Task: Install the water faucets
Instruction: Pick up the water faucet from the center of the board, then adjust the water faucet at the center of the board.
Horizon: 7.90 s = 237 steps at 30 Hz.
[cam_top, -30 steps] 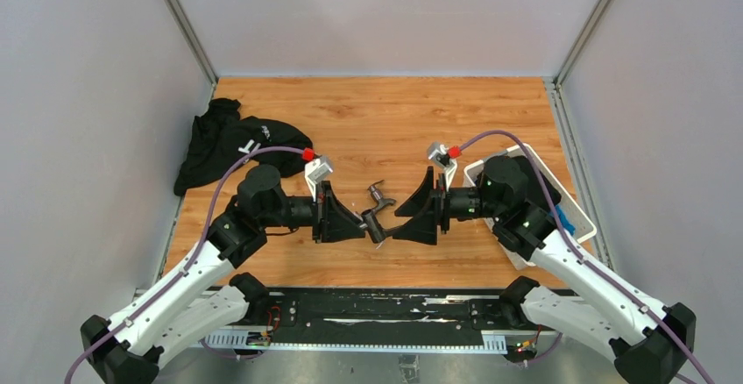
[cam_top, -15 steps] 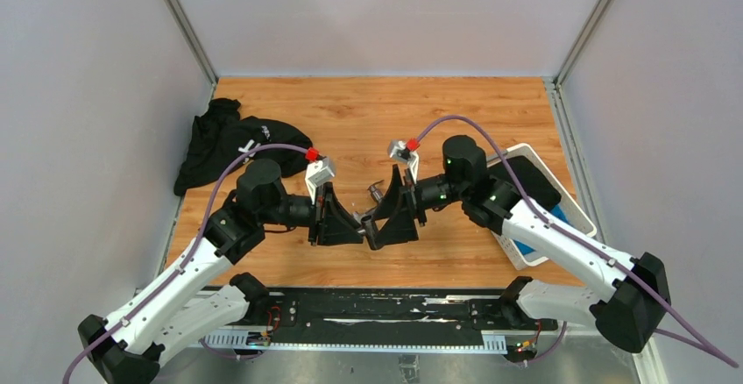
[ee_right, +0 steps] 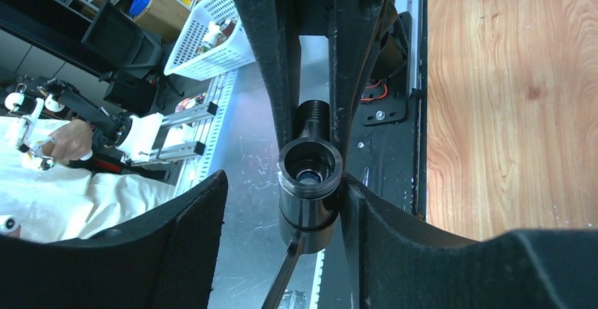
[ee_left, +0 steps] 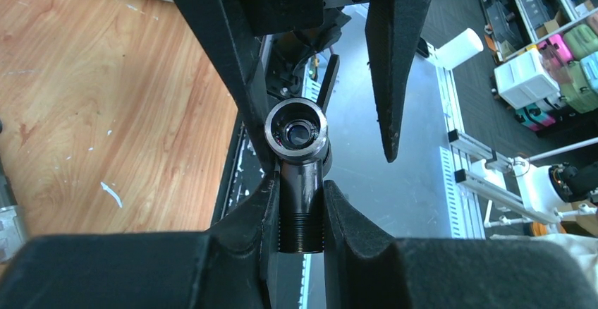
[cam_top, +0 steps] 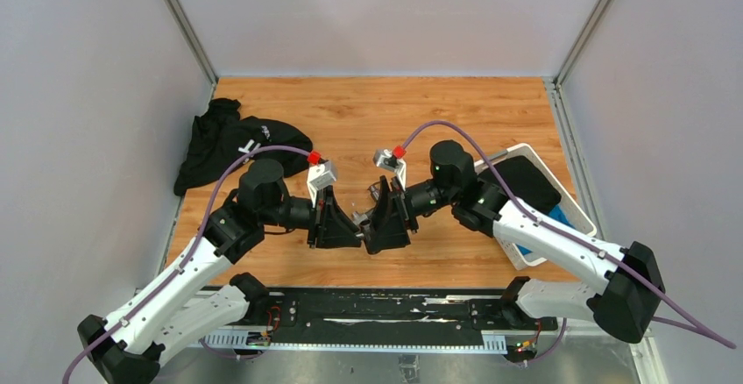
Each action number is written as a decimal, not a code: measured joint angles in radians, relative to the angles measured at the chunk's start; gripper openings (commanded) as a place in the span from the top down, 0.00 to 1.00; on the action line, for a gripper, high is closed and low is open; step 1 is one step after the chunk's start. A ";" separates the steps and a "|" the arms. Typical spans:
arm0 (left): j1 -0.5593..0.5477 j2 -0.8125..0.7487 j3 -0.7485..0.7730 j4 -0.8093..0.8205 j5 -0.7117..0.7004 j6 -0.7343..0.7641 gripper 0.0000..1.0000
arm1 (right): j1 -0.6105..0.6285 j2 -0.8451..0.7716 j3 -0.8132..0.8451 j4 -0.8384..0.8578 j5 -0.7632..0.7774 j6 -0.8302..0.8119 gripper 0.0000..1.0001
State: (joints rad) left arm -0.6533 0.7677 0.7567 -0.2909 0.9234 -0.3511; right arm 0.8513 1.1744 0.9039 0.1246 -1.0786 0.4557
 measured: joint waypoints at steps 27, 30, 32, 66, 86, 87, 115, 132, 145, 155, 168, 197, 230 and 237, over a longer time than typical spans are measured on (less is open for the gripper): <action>0.003 -0.092 0.091 -0.146 -0.211 0.175 0.22 | -0.051 -0.018 -0.010 -0.075 0.076 0.182 1.00; 0.002 -0.230 0.025 -0.094 -0.322 0.262 0.22 | -0.119 -0.051 -0.047 -0.028 0.084 0.376 1.00; -0.003 -0.339 -0.040 -0.045 -0.373 0.334 0.22 | -0.142 -0.052 -0.083 0.057 0.085 0.527 1.00; -0.058 -0.421 -0.135 -0.018 -0.418 1.102 0.29 | 0.000 0.191 -0.011 0.271 0.162 1.281 1.00; -0.077 -0.382 -0.126 -0.036 -0.439 1.141 0.62 | 0.013 0.203 -0.010 0.348 0.163 1.316 1.00; -0.077 -0.382 -0.126 -0.032 -0.440 1.141 0.63 | 0.013 0.204 -0.010 0.351 0.163 1.318 1.00; -0.082 -0.300 0.024 -0.192 -0.504 0.791 1.00 | -0.158 0.141 -0.180 0.615 0.116 1.325 0.31; -0.072 0.008 0.333 -0.351 -0.327 0.307 1.00 | -0.515 -0.448 -0.187 -0.034 0.208 0.377 0.32; -0.054 0.116 0.354 -0.160 -0.074 -0.003 1.00 | -0.412 -0.553 -0.492 0.625 0.213 0.307 0.23; -0.054 0.111 0.320 -0.130 -0.077 -0.035 1.00 | -0.148 -0.310 -0.319 0.696 0.192 0.184 0.24; -0.054 0.115 0.313 -0.140 -0.070 -0.044 1.00 | -0.024 -0.185 -0.222 0.685 0.179 0.066 0.56; -0.054 0.141 0.316 -0.178 -0.029 -0.051 1.00 | 0.007 -0.171 -0.142 0.483 0.148 -0.061 0.56; -0.047 0.071 0.386 -0.263 -0.199 0.067 0.27 | 0.018 -0.435 -0.291 0.206 0.578 -0.117 1.00; -0.028 0.035 0.220 -0.043 -0.277 -0.183 0.21 | 0.018 -0.536 -0.495 0.521 0.690 -0.070 1.00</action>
State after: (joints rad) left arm -0.6811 0.8032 0.9771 -0.3336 0.6468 -0.5346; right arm 0.8688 0.6380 0.4091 0.6453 -0.3889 0.3859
